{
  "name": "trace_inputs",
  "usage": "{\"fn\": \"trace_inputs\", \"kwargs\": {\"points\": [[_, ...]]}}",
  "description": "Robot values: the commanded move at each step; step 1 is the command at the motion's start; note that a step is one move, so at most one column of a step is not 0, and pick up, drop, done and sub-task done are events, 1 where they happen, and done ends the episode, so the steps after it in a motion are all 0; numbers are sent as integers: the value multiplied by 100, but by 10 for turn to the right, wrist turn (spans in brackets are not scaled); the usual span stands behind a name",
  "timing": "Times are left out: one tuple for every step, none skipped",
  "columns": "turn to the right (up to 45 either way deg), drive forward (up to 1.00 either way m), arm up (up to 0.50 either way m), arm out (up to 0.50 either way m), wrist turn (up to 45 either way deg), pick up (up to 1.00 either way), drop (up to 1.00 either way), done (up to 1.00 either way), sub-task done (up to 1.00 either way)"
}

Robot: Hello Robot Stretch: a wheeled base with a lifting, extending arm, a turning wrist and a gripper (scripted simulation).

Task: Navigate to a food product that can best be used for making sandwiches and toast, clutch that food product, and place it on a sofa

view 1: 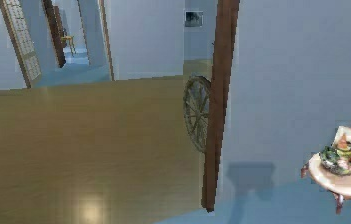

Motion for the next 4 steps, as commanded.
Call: {"fn": "trace_inputs", "kwargs": {"points": [[-450,0,0,0,0,0,0,0,0],[450,0,0,0,0,0,0,0,0],[450,0,0,0,0,0,0,0,0],[60,0,0,0,0,0,0,0,0]]}}
